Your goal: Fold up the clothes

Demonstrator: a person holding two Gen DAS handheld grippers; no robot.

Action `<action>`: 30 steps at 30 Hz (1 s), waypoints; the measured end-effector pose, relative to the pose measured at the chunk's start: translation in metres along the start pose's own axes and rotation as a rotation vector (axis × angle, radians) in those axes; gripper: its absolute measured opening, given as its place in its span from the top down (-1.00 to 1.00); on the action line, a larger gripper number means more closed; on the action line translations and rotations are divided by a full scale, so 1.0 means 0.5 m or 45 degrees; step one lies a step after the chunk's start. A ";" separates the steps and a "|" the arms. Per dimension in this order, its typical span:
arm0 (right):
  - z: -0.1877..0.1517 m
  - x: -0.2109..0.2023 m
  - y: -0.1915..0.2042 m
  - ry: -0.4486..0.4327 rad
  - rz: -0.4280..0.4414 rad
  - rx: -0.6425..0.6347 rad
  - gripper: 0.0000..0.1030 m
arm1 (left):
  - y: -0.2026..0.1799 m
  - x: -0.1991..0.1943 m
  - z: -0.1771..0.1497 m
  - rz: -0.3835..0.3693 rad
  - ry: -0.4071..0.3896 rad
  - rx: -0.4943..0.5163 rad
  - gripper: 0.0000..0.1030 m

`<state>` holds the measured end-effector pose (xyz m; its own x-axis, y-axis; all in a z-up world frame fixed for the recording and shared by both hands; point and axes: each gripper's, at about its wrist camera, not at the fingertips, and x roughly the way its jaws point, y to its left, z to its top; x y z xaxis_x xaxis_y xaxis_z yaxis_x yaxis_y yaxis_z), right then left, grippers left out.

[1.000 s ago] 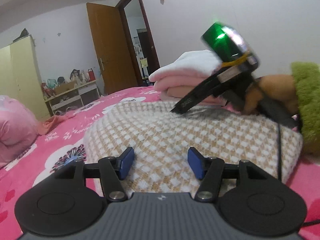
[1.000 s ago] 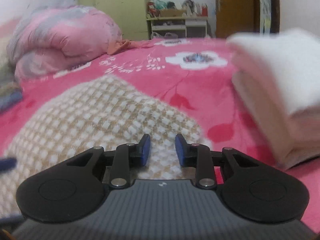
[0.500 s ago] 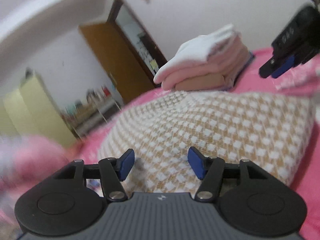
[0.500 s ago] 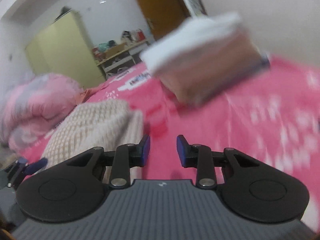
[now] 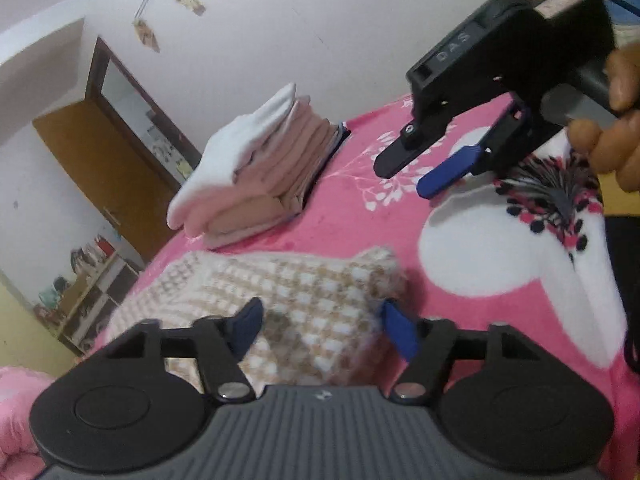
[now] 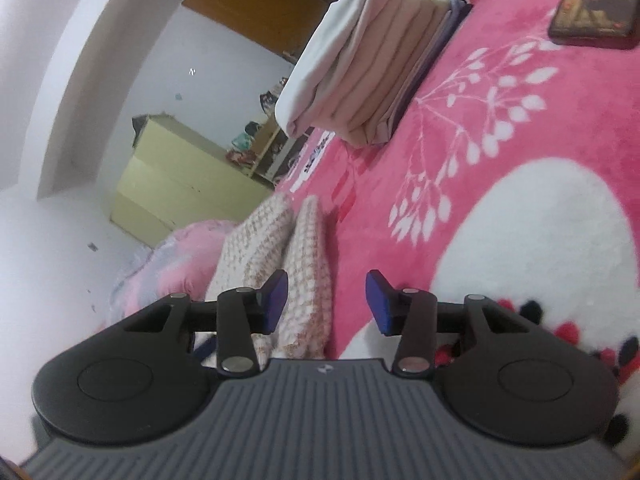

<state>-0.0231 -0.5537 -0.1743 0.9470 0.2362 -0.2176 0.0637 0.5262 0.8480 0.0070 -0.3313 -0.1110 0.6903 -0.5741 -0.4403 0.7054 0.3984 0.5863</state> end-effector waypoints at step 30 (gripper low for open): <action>-0.012 0.006 -0.009 0.015 0.260 0.097 -0.37 | 0.143 -0.063 0.001 0.068 -0.107 -0.618 0.67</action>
<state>-0.0227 -0.5504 -0.1818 0.9391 0.3410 -0.0430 -0.1048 0.4032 0.9091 0.0357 -0.2851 -0.0547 0.7264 -0.5913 -0.3505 0.6767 0.7046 0.2136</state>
